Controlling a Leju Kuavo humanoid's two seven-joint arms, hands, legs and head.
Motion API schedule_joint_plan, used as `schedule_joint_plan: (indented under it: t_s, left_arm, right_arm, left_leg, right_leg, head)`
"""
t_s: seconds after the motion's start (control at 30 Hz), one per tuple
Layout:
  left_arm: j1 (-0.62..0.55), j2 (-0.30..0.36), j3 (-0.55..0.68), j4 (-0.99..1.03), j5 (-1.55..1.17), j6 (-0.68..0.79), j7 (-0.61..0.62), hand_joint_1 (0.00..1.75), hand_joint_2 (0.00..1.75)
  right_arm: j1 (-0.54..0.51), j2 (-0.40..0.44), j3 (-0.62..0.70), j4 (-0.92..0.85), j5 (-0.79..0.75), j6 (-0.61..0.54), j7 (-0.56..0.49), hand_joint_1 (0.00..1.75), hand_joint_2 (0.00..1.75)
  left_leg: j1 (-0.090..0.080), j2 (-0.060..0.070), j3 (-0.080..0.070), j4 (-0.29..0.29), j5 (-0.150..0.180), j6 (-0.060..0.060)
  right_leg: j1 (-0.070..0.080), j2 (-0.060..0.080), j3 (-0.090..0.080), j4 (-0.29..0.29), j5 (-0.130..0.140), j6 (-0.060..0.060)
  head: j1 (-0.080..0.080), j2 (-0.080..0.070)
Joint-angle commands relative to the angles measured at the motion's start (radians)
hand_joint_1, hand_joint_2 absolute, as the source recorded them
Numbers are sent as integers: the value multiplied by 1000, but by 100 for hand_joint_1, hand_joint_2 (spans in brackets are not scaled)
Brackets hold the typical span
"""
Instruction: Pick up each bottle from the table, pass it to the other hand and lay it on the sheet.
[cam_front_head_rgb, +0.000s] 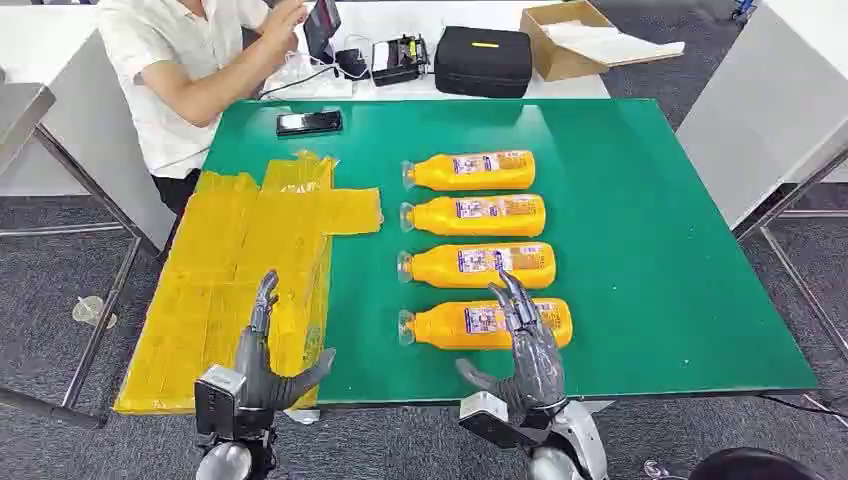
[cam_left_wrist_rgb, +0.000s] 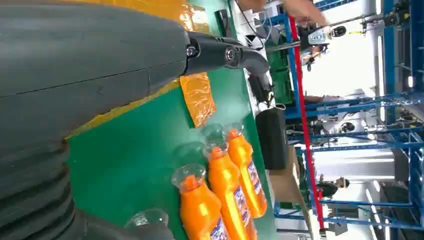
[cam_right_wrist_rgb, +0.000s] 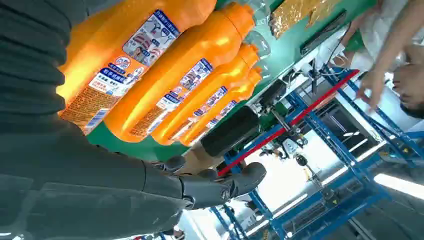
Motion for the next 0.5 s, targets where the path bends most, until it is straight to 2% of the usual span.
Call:
schedule_joint_plan:
  t_s: [0.03,0.27,0.3,0.33,0.5]
  left_arm:
    - [-3,19,8,9,-8,-2,14,0,175]
    - [-6,19,6,13,-9,-6,16,0,175]
    - [-9,18,6,11,-9,-6,16,0,175]
    - [-11,18,6,11,-9,-6,16,0,175]
    - [-14,7,31,-12,33,-8,12,0,175]
  right_arm:
    - [-39,23,-5,65,-10,1,-9,0,175]
    - [-23,13,3,51,-21,2,-13,0,175]
    - [-21,11,2,50,-22,2,-13,0,175]
    - [-19,7,0,42,-21,0,-13,0,175]
    - [3,0,-22,21,-29,-4,-3,0,175]
  left_leg:
    - [1,2,3,0,-1,0]
    - [1,1,2,0,-1,0]
    - [3,3,6,1,-3,-1]
    - [1,1,2,0,-1,0]
    - [2,0,3,1,-2,0]
  right_leg:
    - [2,1,3,-1,0,-4]
    - [1,0,2,-1,0,-3]
    - [5,0,7,-1,-2,-7]
    - [1,0,2,-1,0,-3]
    - [3,-2,4,-1,-1,-5]
  head:
    - [0,0]
    - [0,0]
    - [0,0]
    - [0,0]
    - [0,0]
